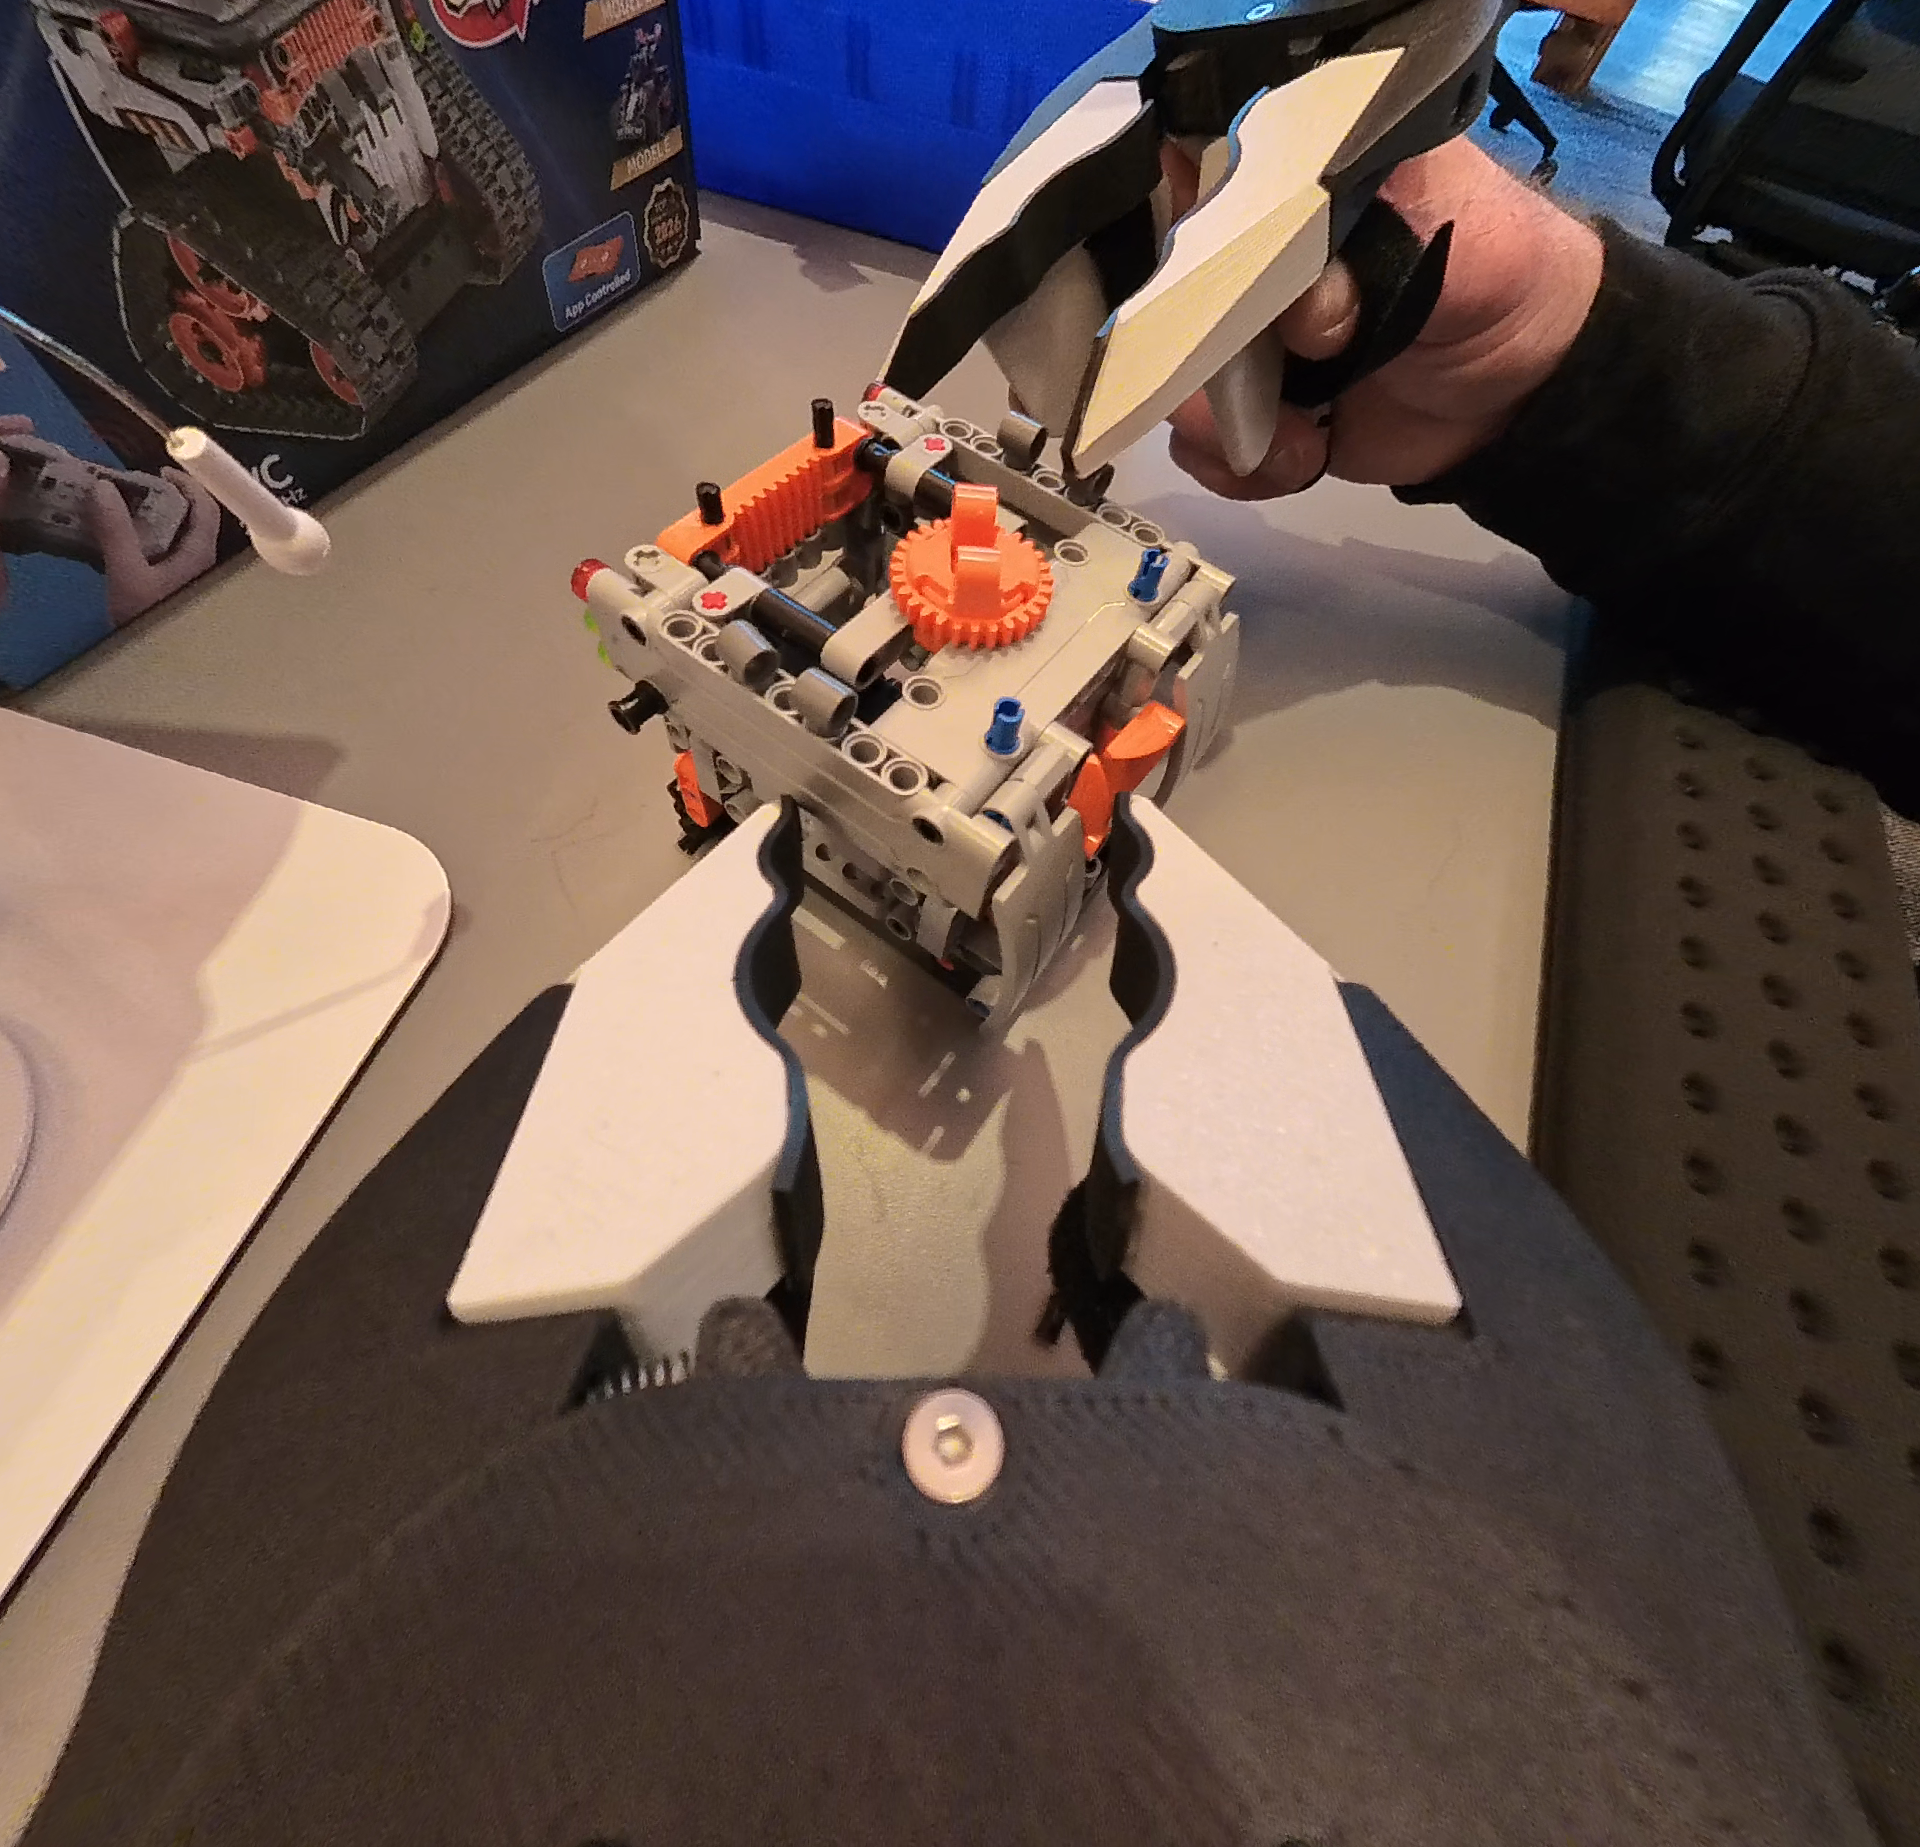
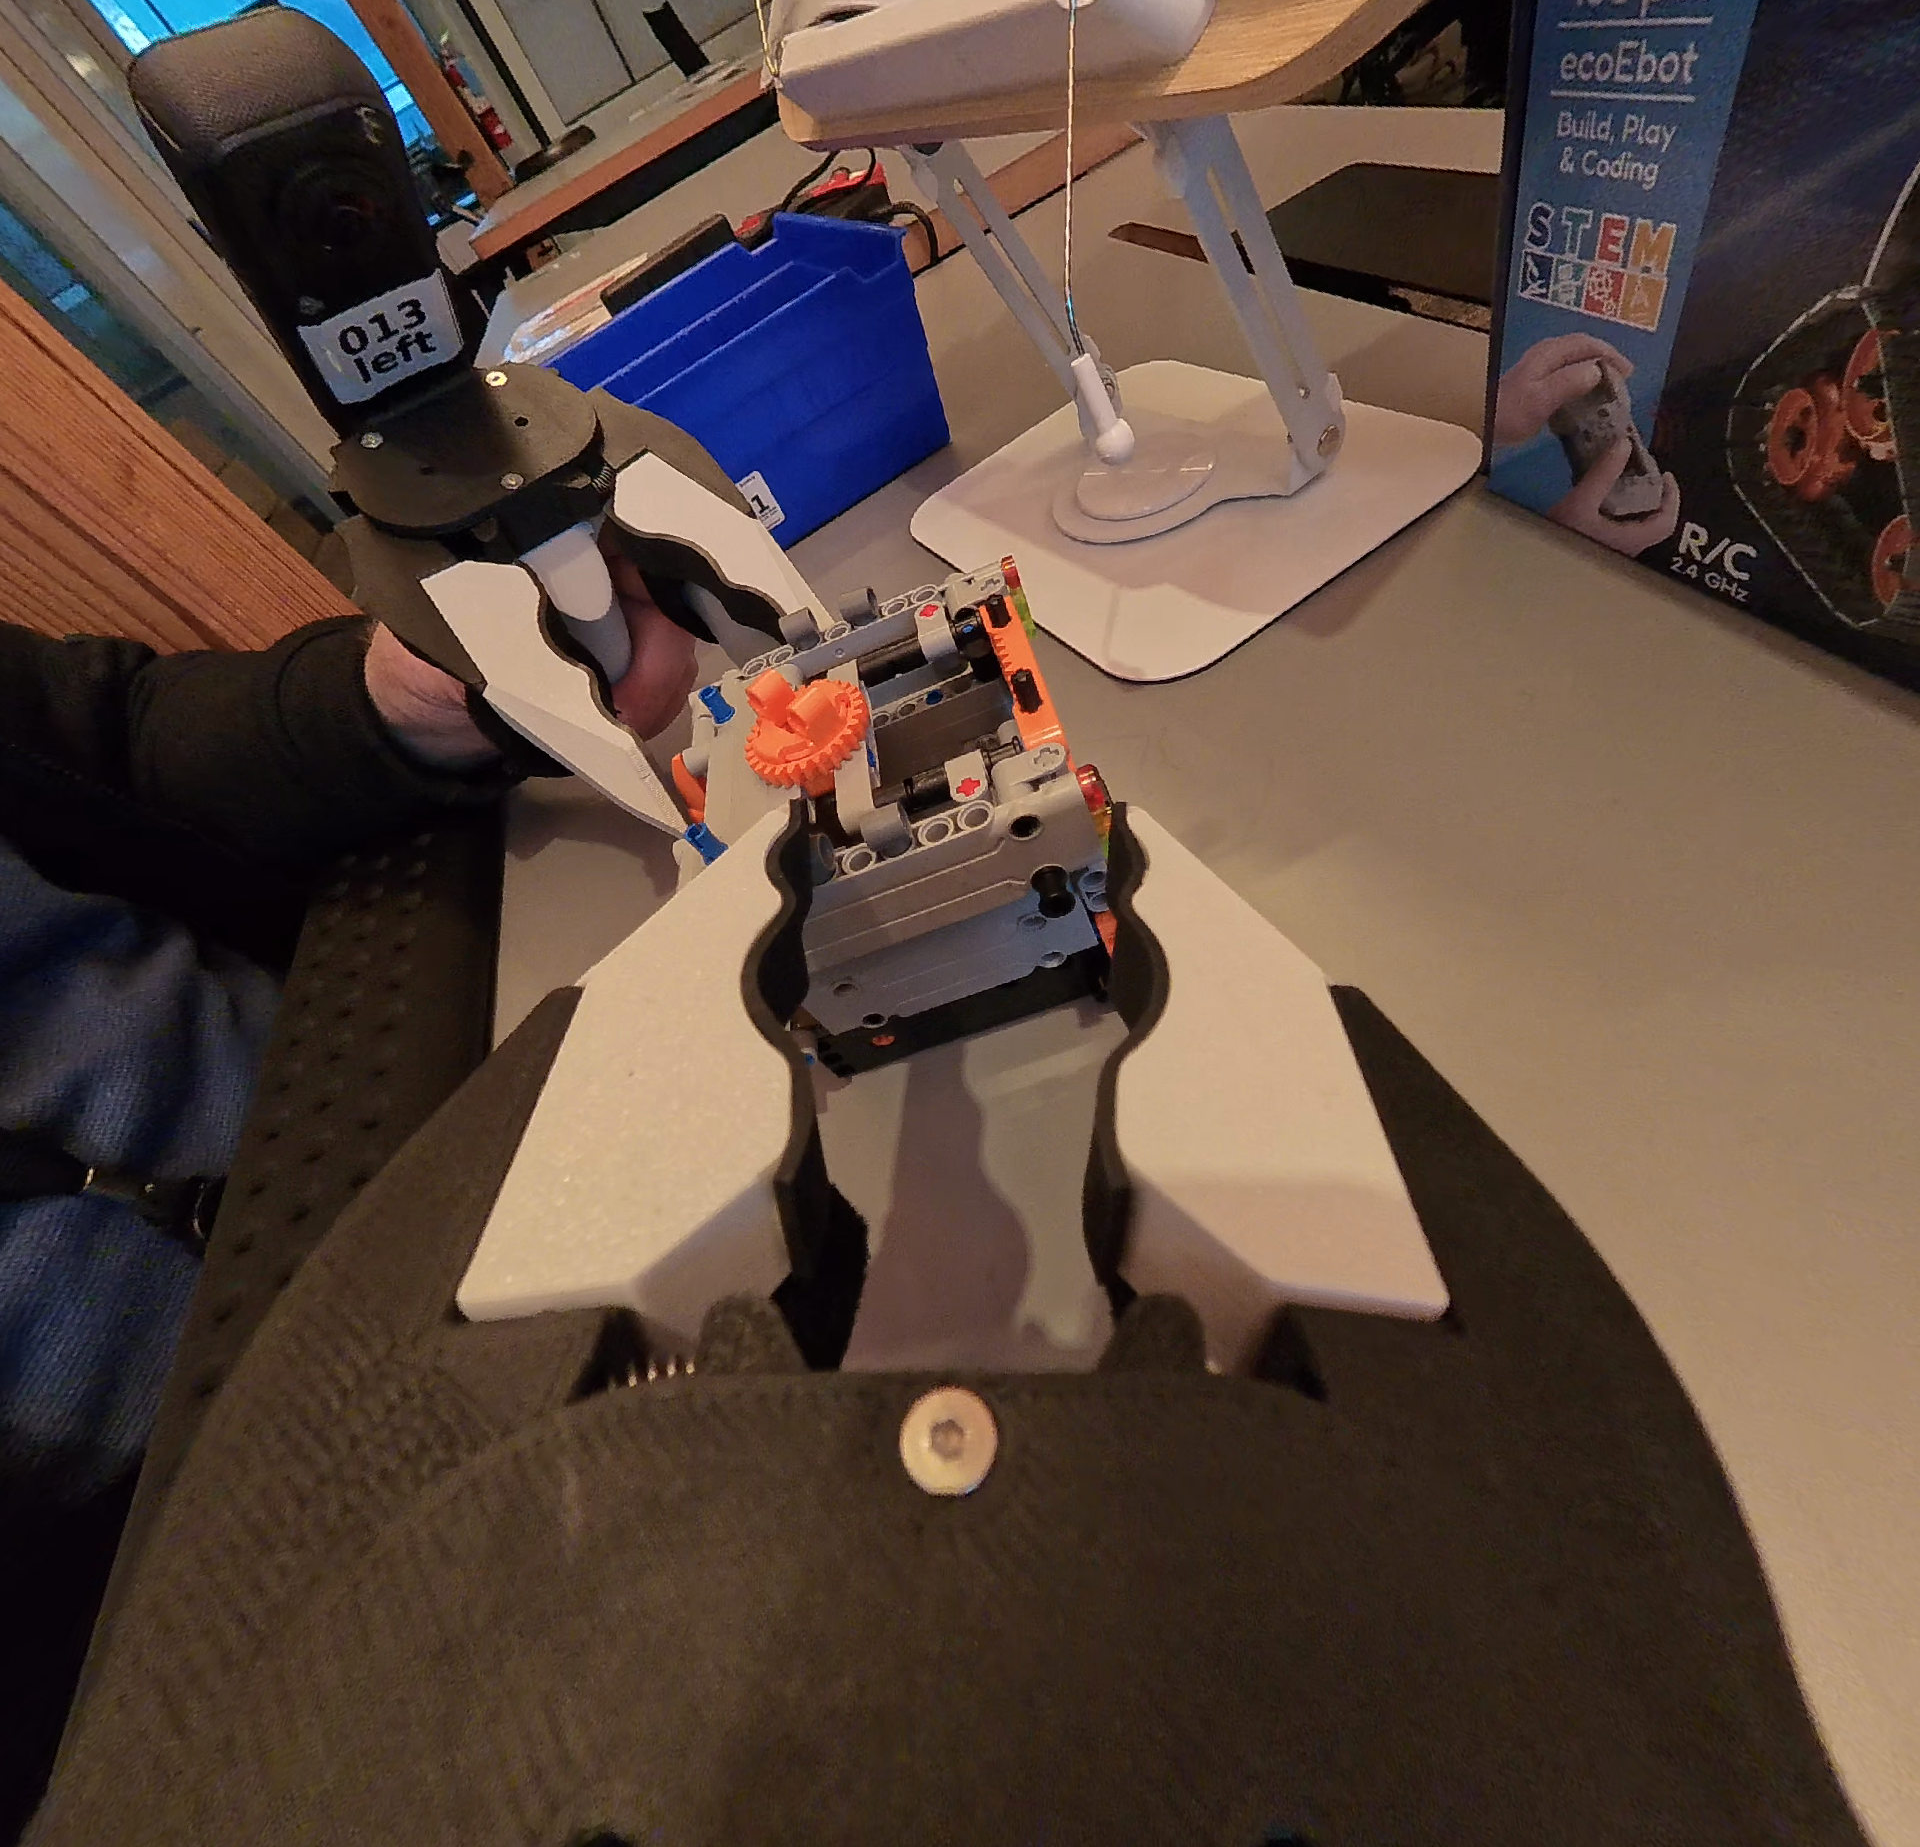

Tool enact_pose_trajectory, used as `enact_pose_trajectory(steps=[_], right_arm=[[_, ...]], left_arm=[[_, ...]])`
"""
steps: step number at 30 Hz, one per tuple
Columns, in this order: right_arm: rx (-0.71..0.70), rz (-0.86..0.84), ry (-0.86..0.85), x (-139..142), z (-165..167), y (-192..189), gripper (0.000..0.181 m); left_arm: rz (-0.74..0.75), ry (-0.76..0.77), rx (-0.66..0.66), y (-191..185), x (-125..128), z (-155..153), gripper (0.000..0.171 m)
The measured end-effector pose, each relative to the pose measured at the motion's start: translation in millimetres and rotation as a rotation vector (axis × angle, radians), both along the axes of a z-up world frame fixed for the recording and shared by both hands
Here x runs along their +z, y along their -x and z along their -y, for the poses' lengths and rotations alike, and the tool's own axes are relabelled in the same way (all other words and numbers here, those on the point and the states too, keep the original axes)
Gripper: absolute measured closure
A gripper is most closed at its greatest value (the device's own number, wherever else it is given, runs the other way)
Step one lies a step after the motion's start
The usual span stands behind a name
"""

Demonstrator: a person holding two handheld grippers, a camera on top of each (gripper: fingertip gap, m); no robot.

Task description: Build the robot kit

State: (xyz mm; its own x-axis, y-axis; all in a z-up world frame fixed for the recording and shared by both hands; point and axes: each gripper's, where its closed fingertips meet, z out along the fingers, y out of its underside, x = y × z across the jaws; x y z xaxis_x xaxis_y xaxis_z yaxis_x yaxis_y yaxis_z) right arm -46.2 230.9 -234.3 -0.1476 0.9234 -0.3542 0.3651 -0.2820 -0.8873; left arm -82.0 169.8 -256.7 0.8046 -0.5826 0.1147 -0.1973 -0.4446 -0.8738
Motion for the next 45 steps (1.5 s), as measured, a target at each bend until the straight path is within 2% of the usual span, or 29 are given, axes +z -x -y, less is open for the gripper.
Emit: enact_pose_trajectory(steps=[45], right_arm=[[-0.054,-0.018,-0.03,5.2,-10.6,-4.2,0.129]], left_arm=[[-0.009,-0.028,0.018,3.4,6.2,1.1,0.116]])
